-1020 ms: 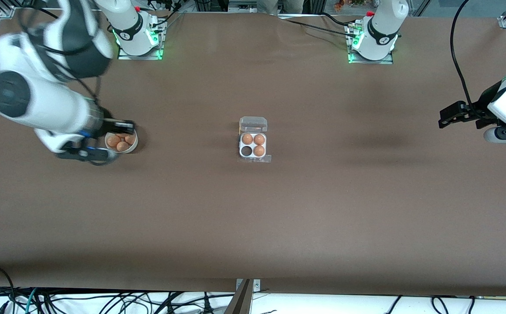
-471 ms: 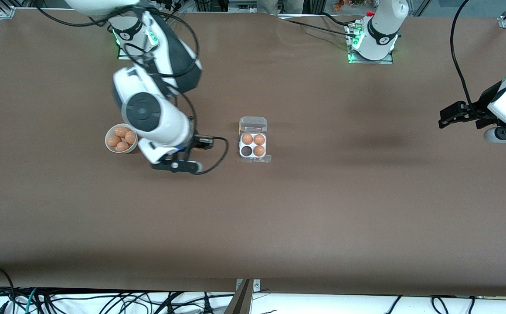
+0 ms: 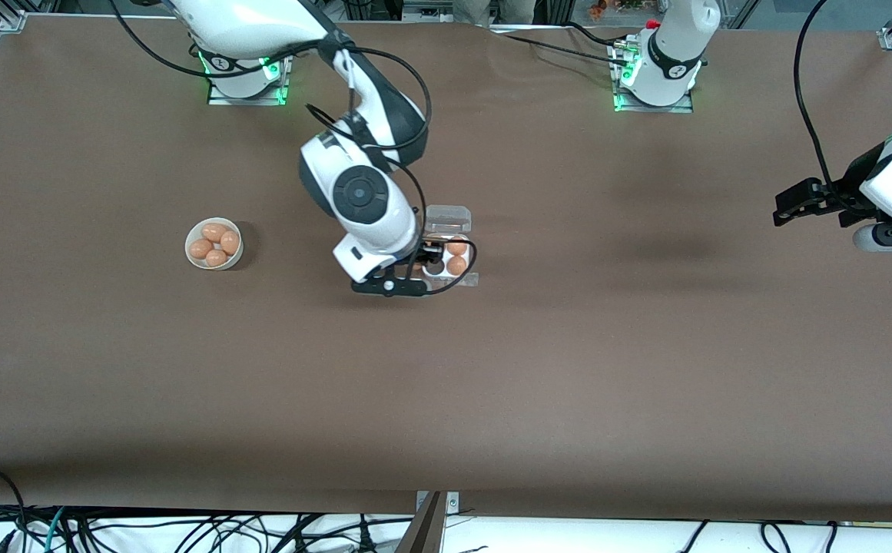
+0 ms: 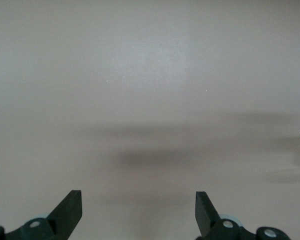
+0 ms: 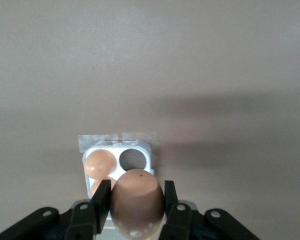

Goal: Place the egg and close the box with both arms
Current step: 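Lower the egg into the empty slot while the left gripper approaches, then withdraw the right gripper while the left gripper grasps the carton lid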

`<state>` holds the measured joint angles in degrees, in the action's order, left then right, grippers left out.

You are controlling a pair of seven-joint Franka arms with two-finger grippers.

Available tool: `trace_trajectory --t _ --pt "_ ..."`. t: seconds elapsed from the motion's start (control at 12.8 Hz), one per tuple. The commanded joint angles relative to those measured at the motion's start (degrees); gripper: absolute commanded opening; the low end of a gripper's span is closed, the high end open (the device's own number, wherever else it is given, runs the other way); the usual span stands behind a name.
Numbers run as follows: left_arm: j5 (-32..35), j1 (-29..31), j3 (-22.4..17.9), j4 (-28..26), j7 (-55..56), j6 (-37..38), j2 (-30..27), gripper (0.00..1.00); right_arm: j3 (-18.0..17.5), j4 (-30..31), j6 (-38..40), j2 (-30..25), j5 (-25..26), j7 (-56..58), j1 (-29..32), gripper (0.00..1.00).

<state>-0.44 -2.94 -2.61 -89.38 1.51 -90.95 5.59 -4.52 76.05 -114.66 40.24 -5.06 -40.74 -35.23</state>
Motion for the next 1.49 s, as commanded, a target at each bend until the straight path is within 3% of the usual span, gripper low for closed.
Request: trace_trajectory --t 0.0,0.63,0.71,0.78,0.86,1.1,1.33,1.41 --pt "0.9 0.2 0.2 1.2 -1.2 0.2 0.4 1.00 0.8 -2.2 -2.4 3.9 2.2 -2.4 -2.4 0.00" --pt "0.8 0.0 0.2 1.2 -1.1 0.2 0.5 1.00 0.8 -1.7 -5.3 8.0 4.7 -8.2 -4.9 0.02" --pt "0.7 -0.2 0.2 1.2 -0.8 0.2 0.4 1.00 0.8 -1.7 -6.0 8.1 4.6 -8.3 -5.0 0.23" --pt "0.6 -0.4 0.2 1.2 -0.6 0.2 0.4 1.00 0.8 -1.7 -6.3 8.2 4.7 -9.1 -5.0 0.52" --pt "0.4 -0.7 0.3 1.2 -0.4 0.2 0.5 1.00 0.8 -1.7 -6.2 8.2 4.6 -9.4 -5.0 1.00" --pt "0.0 -2.1 3.8 1.1 1.2 0.5 1.0 1.00 0.9 -1.8 -6.0 7.9 4.6 -9.8 -4.8 1.00" --pt "-3.3 -3.5 11.5 0.6 11.5 1.2 2.7 0.76 1.2 -2.0 -3.9 6.2 4.6 -9.1 -3.8 1.00" --pt "-4.1 -3.6 14.4 0.5 13.3 2.6 3.4 0.62 1.8 -2.0 -1.0 4.8 4.8 -8.4 -3.0 1.00"
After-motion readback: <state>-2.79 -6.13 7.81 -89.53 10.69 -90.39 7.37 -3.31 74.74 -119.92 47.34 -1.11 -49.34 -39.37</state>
